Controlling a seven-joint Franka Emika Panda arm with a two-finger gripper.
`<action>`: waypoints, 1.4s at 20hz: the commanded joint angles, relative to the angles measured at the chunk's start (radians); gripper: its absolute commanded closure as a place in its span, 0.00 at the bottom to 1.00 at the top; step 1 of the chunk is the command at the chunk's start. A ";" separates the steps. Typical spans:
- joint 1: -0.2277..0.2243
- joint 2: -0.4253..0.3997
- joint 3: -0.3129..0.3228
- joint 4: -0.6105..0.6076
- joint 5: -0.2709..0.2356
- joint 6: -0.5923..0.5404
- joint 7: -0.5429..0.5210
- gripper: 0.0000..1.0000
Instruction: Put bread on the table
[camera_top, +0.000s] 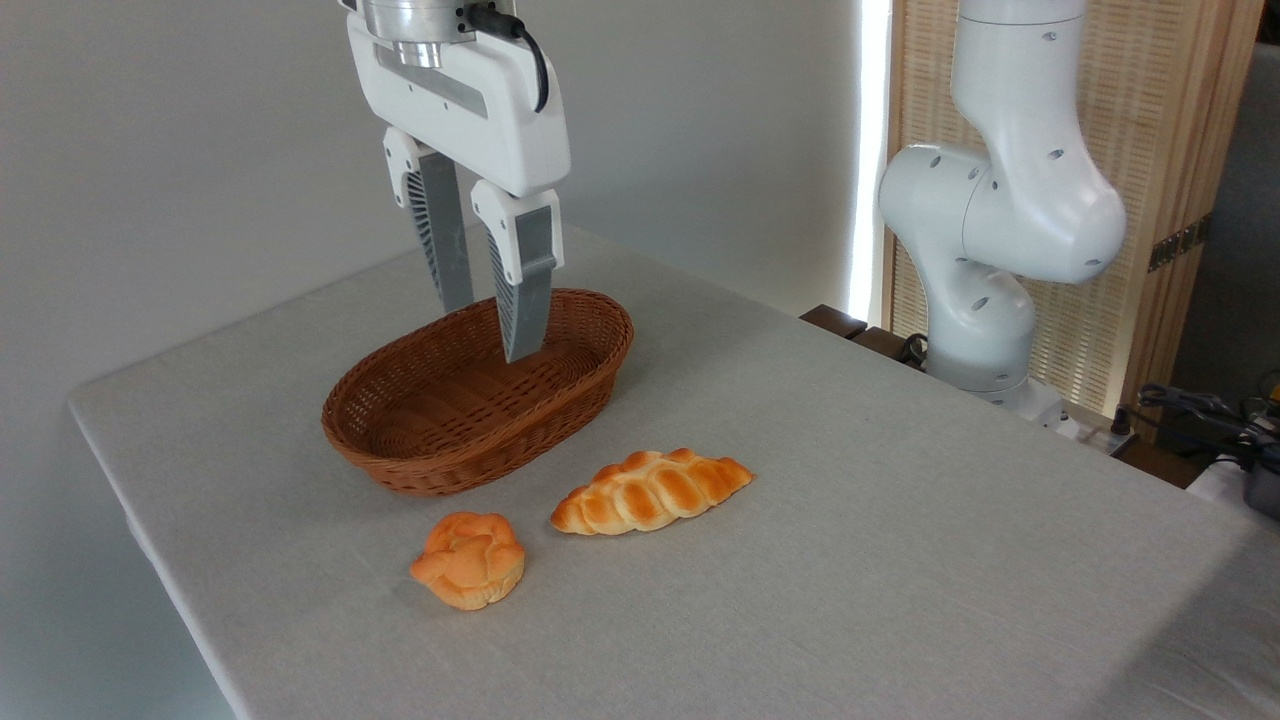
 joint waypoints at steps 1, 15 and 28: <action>-0.005 0.008 -0.002 0.026 0.038 -0.051 -0.013 0.00; -0.025 0.004 0.032 0.026 0.039 -0.081 0.003 0.00; -0.072 0.004 0.092 0.028 0.041 -0.081 0.009 0.00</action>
